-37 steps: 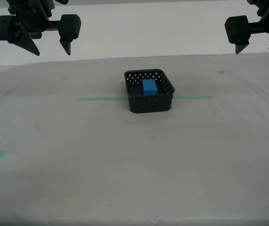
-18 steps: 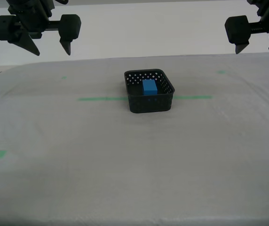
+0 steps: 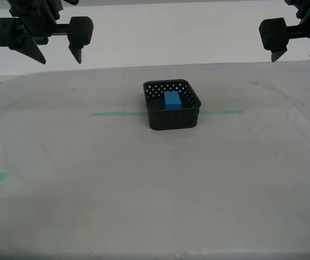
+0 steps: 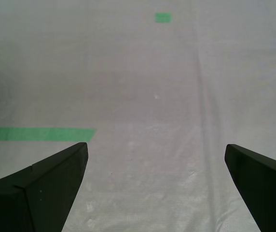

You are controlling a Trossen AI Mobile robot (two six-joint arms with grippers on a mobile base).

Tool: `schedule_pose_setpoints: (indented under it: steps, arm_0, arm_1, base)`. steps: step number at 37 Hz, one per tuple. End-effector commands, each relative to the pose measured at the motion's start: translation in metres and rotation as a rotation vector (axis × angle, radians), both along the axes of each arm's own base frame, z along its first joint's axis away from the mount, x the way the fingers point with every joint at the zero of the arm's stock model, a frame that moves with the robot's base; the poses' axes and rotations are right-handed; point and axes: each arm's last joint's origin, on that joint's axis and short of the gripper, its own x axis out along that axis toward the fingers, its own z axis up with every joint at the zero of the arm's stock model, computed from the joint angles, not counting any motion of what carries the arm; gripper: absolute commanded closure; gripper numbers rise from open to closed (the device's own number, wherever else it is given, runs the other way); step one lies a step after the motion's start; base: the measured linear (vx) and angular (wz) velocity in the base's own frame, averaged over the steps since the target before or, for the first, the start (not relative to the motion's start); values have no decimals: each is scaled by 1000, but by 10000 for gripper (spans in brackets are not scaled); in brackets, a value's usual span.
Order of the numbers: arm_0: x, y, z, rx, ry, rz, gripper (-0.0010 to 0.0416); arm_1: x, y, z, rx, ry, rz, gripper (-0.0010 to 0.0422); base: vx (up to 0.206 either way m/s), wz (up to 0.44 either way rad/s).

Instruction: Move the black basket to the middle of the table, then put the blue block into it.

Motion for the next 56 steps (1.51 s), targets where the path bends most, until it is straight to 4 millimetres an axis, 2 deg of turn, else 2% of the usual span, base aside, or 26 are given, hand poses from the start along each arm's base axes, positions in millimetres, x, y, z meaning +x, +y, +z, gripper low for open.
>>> schedule_pose_setpoints:
  steps: [1, 56]
  arm_0:
    - [0, 0, 0, 1, 0, 3, 7]
    - [0, 0, 0, 1, 0, 3, 7]
  arm_1:
    - [0, 0, 0, 2, -2, -2, 12]
    - [0, 0, 0, 2, -2, -2, 12]
  base:
    - [0, 0]
    - [0, 0]
